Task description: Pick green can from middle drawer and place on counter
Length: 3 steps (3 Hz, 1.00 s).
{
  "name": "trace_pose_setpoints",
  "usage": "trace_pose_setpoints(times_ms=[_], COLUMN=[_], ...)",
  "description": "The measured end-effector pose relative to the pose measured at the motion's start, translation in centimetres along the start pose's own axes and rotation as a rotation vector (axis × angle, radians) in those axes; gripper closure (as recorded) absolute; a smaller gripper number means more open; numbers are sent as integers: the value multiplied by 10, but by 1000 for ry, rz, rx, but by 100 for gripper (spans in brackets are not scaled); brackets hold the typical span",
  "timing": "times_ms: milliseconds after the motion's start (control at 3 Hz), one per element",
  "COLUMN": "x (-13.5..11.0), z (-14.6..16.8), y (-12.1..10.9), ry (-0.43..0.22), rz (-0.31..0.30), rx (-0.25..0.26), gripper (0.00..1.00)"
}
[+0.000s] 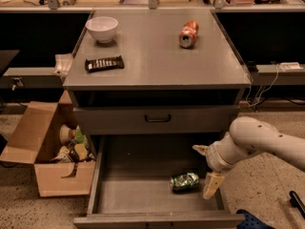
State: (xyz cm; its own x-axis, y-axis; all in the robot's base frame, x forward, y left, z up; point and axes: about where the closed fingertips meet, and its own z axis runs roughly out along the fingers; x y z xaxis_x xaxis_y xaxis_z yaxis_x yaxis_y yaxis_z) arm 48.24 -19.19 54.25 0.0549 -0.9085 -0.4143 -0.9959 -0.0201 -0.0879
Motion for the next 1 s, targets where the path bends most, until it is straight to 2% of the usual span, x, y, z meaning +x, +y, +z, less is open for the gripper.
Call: trace_pose_setpoints(times_ms=[333,667,1000], x=[9,24,36], z=[23,63,91], y=[-1,-7,-16], ry=[22,41,23], rz=[-3,-19,-17], rx=[4,7,12], gripper=[0,0,0])
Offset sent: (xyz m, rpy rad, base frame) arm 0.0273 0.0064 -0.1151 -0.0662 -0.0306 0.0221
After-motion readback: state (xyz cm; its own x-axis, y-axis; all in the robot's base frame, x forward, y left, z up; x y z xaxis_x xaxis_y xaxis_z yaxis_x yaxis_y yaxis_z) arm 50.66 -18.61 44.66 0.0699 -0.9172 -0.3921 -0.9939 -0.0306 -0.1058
